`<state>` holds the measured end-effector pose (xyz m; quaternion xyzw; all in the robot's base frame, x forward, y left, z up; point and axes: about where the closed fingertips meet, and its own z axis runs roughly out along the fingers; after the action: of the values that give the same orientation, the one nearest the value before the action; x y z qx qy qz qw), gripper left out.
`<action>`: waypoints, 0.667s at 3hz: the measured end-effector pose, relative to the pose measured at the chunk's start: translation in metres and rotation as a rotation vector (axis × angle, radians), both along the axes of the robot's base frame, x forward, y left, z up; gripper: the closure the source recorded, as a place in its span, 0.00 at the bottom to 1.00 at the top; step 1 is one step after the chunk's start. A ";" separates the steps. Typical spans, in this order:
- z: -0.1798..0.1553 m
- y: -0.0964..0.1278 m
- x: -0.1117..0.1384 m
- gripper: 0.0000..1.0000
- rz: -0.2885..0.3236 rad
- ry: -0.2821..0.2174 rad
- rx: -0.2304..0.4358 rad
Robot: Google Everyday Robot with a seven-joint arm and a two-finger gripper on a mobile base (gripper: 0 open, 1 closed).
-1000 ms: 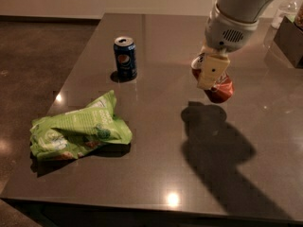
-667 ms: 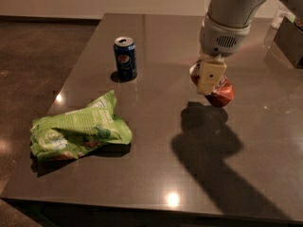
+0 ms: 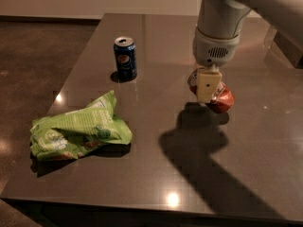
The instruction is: Knock coke can over
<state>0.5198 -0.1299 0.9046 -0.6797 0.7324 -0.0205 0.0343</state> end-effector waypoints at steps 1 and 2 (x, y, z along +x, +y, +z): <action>-0.008 0.002 -0.008 0.15 0.018 0.020 -0.031; -0.020 0.007 -0.010 0.00 0.034 0.030 -0.042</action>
Offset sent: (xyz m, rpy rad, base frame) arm -0.0368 -0.0030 -0.0300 -0.1010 0.1374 0.0444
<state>0.5098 -0.1229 0.8842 -0.6931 0.7204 -0.0249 0.0094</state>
